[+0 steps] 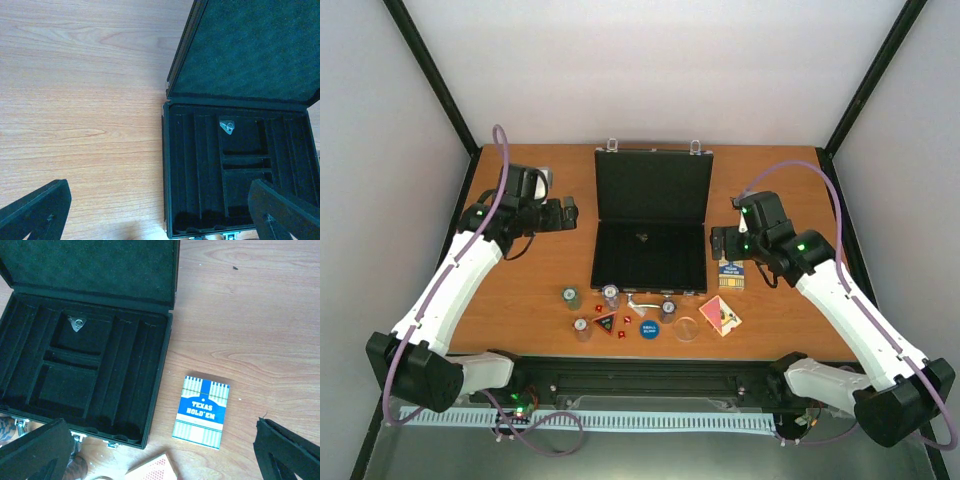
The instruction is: Pack up texas hold em set
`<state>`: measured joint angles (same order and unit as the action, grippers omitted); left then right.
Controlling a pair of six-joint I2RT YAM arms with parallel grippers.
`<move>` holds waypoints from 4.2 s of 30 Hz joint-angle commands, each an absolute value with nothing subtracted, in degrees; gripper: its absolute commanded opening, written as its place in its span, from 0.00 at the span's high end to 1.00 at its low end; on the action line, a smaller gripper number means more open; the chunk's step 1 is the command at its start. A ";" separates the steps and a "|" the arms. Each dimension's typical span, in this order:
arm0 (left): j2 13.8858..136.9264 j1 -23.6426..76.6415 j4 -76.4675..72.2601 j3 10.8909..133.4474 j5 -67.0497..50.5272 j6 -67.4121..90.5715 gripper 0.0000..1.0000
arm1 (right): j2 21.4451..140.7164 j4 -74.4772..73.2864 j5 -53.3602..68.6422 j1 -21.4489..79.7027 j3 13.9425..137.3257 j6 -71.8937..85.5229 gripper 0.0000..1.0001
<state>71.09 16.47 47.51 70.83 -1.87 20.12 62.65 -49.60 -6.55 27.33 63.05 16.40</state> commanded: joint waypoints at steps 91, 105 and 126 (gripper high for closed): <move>70.01 16.66 50.45 69.60 -2.71 16.90 0.00 | 84.65 -59.34 -9.04 57.30 75.52 26.93 0.97; 69.76 16.67 48.70 66.62 -3.86 17.17 0.00 | 80.43 -28.22 -37.79 52.11 56.05 26.87 0.97; 71.38 16.68 47.40 64.60 -4.30 16.05 0.00 | 87.42 -7.31 -22.42 39.55 52.24 21.32 0.97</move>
<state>70.83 16.47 48.16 64.12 -4.10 17.61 86.72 -15.16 -23.51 39.72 50.61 21.98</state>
